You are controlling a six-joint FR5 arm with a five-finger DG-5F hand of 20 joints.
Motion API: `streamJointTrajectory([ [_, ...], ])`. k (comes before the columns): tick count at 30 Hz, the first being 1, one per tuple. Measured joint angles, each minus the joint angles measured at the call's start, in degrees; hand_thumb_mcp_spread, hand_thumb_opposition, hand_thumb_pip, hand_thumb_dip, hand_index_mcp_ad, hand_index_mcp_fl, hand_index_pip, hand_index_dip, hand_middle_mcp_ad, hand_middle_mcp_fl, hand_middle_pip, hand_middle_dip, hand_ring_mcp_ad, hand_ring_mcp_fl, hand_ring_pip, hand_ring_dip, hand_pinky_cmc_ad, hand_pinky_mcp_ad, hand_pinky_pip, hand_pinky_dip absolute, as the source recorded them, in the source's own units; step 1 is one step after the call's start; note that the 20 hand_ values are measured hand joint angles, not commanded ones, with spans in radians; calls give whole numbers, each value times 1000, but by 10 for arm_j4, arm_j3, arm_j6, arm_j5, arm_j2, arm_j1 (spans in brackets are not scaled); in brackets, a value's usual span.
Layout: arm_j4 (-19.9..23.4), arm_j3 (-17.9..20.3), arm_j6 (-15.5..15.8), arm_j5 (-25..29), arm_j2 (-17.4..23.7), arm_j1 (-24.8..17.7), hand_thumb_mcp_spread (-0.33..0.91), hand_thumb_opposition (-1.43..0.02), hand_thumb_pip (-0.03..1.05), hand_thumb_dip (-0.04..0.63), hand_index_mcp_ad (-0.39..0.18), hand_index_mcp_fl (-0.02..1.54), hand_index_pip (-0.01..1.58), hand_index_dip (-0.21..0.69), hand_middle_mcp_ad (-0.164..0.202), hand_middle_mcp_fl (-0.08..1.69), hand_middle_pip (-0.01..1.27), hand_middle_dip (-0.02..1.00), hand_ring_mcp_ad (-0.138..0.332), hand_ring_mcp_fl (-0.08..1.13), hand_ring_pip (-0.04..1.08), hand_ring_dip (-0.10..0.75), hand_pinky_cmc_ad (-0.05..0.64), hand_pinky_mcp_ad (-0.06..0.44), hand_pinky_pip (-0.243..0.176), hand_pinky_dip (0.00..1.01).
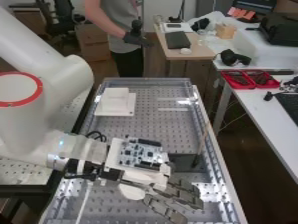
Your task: Grab the paper clip and place it in the clear container
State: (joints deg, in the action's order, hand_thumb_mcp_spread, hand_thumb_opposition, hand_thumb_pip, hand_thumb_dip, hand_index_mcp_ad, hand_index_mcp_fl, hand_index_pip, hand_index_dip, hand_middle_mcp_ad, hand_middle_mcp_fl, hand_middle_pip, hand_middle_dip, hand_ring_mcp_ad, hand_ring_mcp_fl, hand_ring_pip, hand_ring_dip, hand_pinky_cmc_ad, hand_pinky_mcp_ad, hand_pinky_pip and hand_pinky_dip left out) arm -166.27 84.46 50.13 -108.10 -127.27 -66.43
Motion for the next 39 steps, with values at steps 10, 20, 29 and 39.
streamJointTrajectory([
  [10,5,-2,8,-6,-4,7,476,-846,653,255,-241,405,1443,80,75,154,124,206,115,12,101,112,351,293,-12,241],
  [20,5,-6,11,-13,-9,11,476,-848,653,255,-241,403,1452,80,73,164,124,206,115,10,101,112,353,293,-12,241],
  [29,2,-10,9,-16,-13,12,471,-848,653,255,-241,405,1449,80,73,164,124,206,113,10,101,112,349,293,-12,241],
  [39,1,-7,8,-17,-14,12,468,-848,653,255,-241,391,1431,73,73,164,119,209,115,12,101,112,349,293,-12,241],
])
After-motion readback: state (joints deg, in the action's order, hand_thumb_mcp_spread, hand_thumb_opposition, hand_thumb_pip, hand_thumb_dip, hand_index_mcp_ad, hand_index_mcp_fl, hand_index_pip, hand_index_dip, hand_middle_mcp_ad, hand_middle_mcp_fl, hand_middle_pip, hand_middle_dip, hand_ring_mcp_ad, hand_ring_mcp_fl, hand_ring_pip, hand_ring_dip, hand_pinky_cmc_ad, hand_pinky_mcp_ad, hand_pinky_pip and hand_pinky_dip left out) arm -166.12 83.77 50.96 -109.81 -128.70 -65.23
